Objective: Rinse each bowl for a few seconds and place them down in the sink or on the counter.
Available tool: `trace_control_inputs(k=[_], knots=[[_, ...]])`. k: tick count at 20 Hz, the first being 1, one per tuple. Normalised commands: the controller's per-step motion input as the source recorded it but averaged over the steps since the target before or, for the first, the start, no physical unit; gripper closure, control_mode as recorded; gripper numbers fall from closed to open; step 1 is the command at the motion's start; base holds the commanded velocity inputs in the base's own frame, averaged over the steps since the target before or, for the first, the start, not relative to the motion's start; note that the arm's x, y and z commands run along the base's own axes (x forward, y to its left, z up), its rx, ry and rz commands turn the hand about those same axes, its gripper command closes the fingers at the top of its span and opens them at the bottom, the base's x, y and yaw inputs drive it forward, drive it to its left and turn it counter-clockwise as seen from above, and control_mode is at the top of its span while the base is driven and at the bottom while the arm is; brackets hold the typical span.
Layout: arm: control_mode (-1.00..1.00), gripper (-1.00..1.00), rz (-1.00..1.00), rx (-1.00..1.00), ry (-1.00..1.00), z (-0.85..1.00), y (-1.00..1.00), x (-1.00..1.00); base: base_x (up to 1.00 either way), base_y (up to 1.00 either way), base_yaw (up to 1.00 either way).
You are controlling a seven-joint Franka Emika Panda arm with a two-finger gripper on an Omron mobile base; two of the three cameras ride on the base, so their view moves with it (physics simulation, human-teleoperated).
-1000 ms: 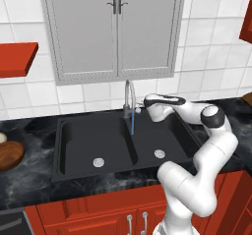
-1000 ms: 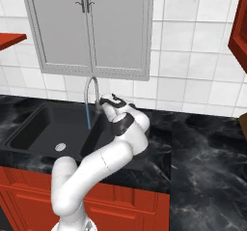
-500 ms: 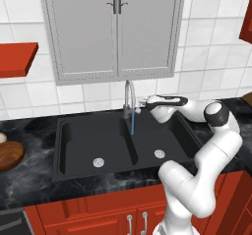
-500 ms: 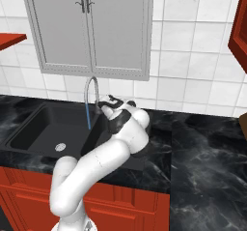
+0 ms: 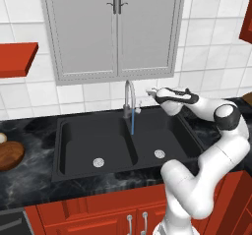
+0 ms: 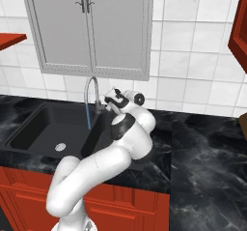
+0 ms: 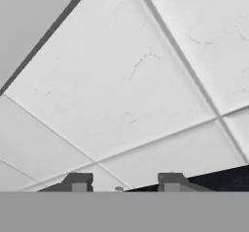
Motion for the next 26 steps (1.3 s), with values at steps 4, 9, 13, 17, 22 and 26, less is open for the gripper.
trace_control_inputs(k=[4, 9, 13, 17, 22, 26], knots=[[-1.0, -1.0, -0.08, 0.0, 0.14, 0.29, -0.11, -0.46, 0.0, 0.0, 0.0], [-1.0, -1.0, -0.11, 0.0, 0.27, 0.29, -0.18, -0.44, 0.0, 0.0, 0.0], [-1.0, -1.0, -0.12, 0.01, 0.31, 0.32, -0.2, -0.37, 0.0, 0.0, 0.0], [-1.0, -1.0, -0.1, 0.0, 0.31, 0.3, -0.17, -0.4, 0.0, 0.0, 0.0], [-1.0, -1.0, -0.02, -0.02, 0.19, 0.35, -0.01, -0.49, 0.0, 0.0, 0.0], [-1.0, -1.0, 0.08, -0.04, 0.04, 0.23, 0.02, -0.52, 0.0, 0.0, 0.0]])
